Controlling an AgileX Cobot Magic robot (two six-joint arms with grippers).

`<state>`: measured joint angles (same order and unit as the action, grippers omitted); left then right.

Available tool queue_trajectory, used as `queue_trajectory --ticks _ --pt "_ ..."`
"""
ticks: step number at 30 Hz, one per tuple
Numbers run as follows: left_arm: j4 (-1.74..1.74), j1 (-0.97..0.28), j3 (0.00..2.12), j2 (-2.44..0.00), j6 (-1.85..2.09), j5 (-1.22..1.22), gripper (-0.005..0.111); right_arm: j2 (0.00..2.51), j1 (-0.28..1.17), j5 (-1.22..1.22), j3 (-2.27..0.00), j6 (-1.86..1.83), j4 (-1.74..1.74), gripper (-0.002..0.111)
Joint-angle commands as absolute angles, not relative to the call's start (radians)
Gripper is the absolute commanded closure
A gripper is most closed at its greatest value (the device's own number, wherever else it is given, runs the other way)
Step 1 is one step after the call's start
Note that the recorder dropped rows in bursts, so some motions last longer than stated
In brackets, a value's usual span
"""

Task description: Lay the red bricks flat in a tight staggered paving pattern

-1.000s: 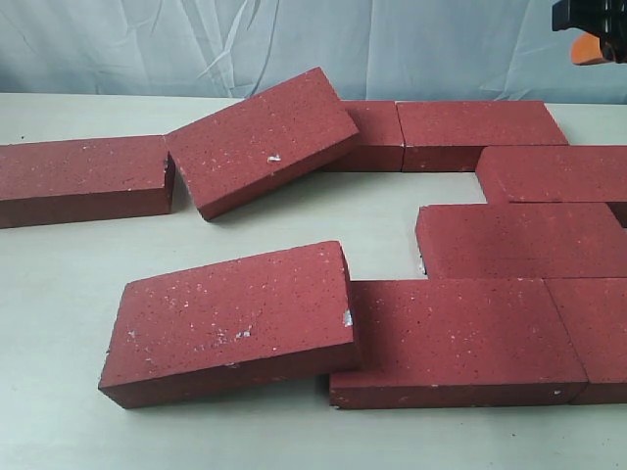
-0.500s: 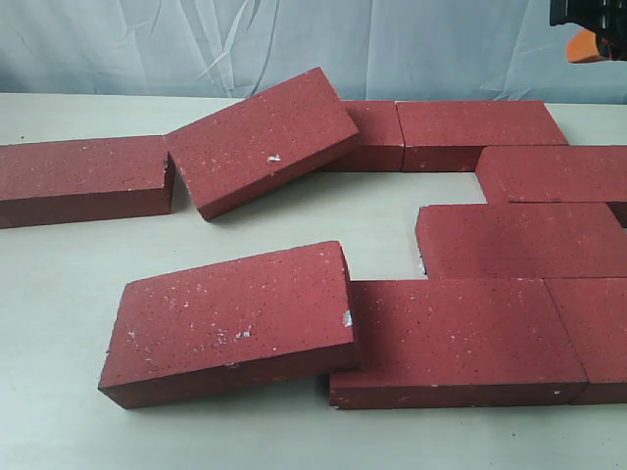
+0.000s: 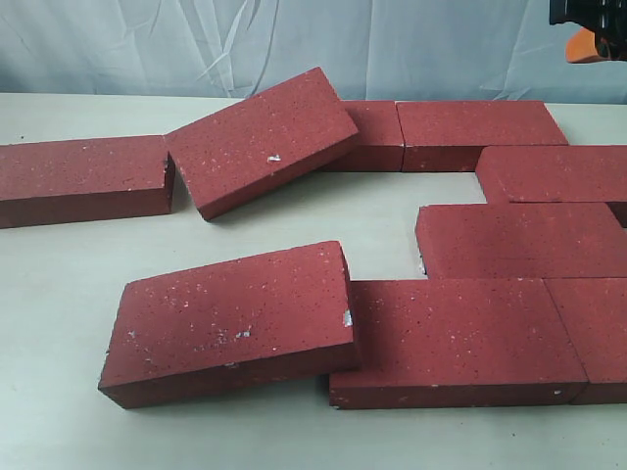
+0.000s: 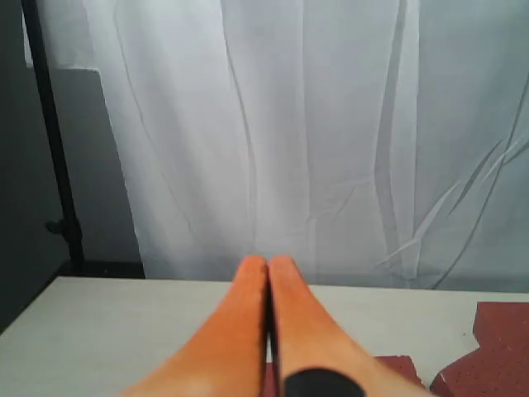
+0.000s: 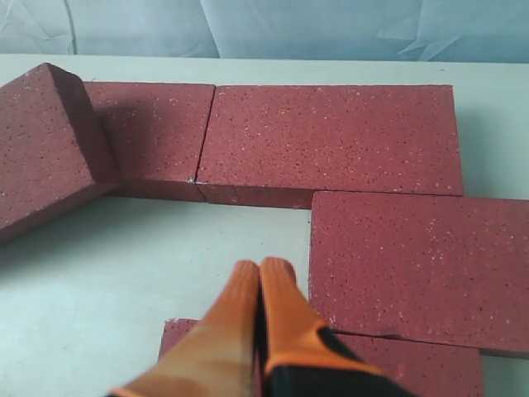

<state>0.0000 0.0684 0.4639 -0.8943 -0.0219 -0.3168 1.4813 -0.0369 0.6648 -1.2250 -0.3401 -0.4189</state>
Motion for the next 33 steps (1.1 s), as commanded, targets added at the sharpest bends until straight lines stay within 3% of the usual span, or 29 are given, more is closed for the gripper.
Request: queue_trajectory --ticks 1,21,28,33 --pt "-0.010 0.057 0.480 -0.966 -0.058 -0.332 0.107 1.481 -0.039 0.657 -1.230 -0.346 -0.420 0.109" --pt "-0.007 -0.104 0.602 -1.287 -0.071 -0.217 0.107 1.481 -0.037 0.657 -1.230 -0.351 -0.420 0.109" --pt "-0.082 -0.104 0.773 -1.397 -0.072 0.085 0.107 1.547 0.130 0.638 -1.232 -0.374 -0.408 0.109" --pt "-0.107 -0.104 0.834 -1.470 -0.072 0.160 0.107 1.677 0.243 0.676 -1.286 -0.374 -0.349 0.109"
